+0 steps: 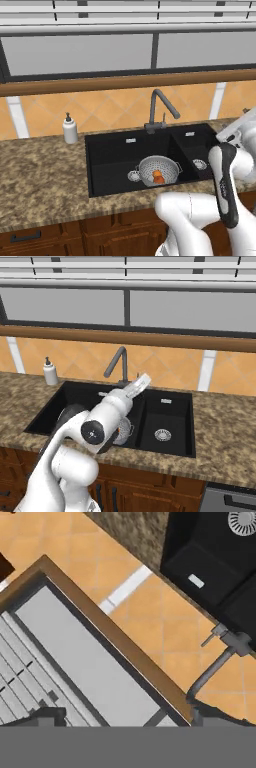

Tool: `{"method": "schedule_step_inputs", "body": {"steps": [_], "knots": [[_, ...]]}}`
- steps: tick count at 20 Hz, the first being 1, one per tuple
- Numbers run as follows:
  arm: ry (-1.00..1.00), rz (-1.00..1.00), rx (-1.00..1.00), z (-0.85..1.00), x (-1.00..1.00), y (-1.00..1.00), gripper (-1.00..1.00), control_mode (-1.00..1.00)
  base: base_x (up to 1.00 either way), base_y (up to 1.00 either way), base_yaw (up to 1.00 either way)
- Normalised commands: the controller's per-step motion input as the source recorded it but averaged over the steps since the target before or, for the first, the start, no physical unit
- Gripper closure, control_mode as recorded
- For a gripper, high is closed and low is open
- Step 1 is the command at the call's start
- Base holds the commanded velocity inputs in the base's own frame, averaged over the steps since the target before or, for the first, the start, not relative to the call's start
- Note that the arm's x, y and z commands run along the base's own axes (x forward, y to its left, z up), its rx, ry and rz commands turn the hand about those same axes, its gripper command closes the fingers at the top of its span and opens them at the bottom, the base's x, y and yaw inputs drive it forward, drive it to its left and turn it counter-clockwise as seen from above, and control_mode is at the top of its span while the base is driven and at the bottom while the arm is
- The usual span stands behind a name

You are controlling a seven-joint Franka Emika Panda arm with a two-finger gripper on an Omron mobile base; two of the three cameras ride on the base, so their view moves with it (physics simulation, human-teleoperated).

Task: Put the colander in the sink, put the orange, tangerine in the colander, and turn on the sink faucet and pour water over the colander.

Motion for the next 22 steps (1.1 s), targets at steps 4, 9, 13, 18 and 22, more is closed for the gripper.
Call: {"method": "schedule_step_inputs", "body": {"steps": [4,9,13,18,22], "knots": [[0.17,0.38,0.58,-0.05,0.00,-0.42,-1.00,-1.00,0.00,0.00,0.00],[0.02,0.37,0.41,-0.60,0.39,-0.09,-1.00,-1.00,0.00,0.00,0.00],[-0.07,0.23,0.18,-0.79,0.70,0.00,-1.00,-1.00,0.00,0.00,0.00],[-0.05,0.14,0.07,-0.42,0.67,0.00,-1.00,-1.00,0.00,0.00,0.00],[0.00,0.10,-0.01,-0.23,0.57,0.03,-1.00,-1.00,0.00,0.00,0.00]]}}
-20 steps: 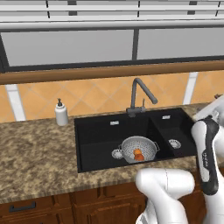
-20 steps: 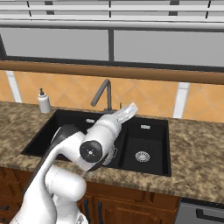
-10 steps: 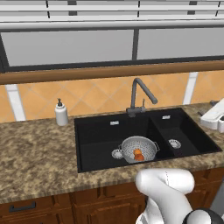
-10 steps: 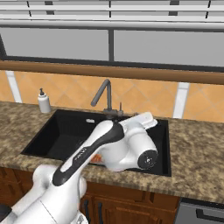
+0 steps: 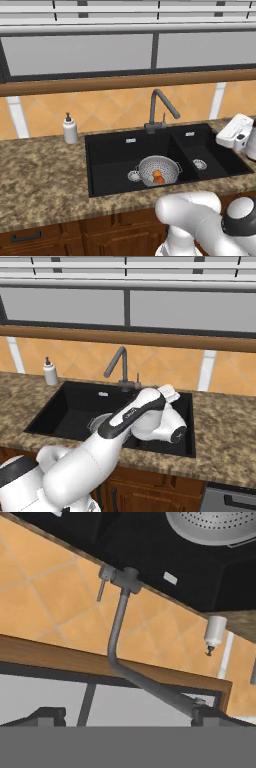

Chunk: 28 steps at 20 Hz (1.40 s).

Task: Put the colander in the sink, put the orange, tangerine in the colander, and turn on the sink faucet and pour water over the colander.

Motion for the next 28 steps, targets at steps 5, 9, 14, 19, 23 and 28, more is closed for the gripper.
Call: {"method": "schedule_step_inputs", "body": {"steps": [5,9,14,19,23,28], "knots": [[0.00,0.03,-0.09,-0.15,0.36,0.31,-1.00,-1.00,0.00,0.00,0.00],[0.00,0.00,-0.09,-0.03,0.22,0.48,-1.00,-1.00,0.00,0.00,0.00],[0.00,0.00,-0.08,-0.06,0.38,0.50,-1.00,-1.00,0.00,0.00,0.00],[0.03,0.00,-0.04,-0.06,0.67,0.37,-1.00,-1.00,0.00,0.00,0.00],[0.12,0.00,0.01,-0.14,0.49,0.07,-1.00,-1.00,0.00,0.00,0.00],[0.08,-0.01,0.07,-0.34,0.40,0.00,-1.00,-1.00,0.00,0.00,0.00]]}}
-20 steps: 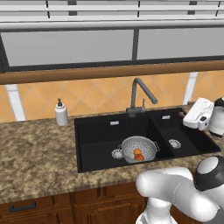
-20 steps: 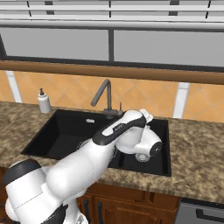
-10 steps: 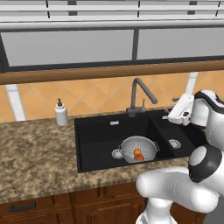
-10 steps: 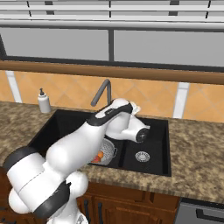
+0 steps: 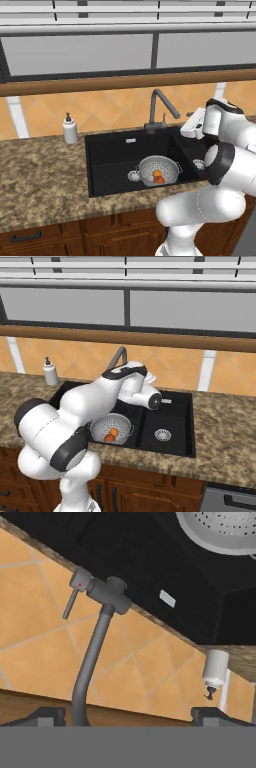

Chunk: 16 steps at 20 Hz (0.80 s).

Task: Put the colander in the sink, put the orange, tangerine in the colander, and turn on the sink faucet and pour water over the colander.

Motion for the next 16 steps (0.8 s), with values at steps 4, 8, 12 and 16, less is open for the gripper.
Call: {"method": "schedule_step_inputs", "body": {"steps": [4,8,12,16], "knots": [[0.00,0.00,0.04,-0.10,0.42,0.00,-1.00,-1.00,0.00,0.00,0.00],[-0.03,0.00,0.07,-0.03,0.23,0.00,-1.00,-1.00,0.00,0.00,0.00],[-0.05,0.00,0.03,-0.06,0.21,0.04,-1.00,-1.00,0.00,0.00,0.00],[-0.04,0.00,0.00,-0.21,0.23,0.11,-1.00,-1.00,0.00,0.00,0.00]]}}
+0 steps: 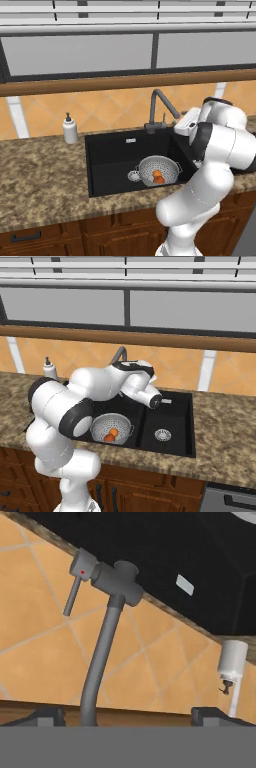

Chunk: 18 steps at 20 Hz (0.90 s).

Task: Put the colander in the sink, put the orange, tangerine in the colander, and turn on the sink faucet and pour water over the colander.

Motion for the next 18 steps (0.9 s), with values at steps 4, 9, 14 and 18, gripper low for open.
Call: {"method": "schedule_step_inputs", "body": {"steps": [4,9,14,18], "knots": [[-0.04,0.00,0.00,-0.35,0.27,0.10,-1.00,-1.00,0.00,0.00,0.00],[-0.01,-0.01,0.07,-0.11,0.36,0.00,-1.00,-1.00,0.00,0.00,0.00],[0.00,-0.03,0.10,0.00,0.44,0.00,-1.00,-1.00,0.00,0.00,0.00],[0.00,-0.04,0.06,-0.16,0.50,0.00,-1.00,-1.00,0.00,0.00,0.00]]}}
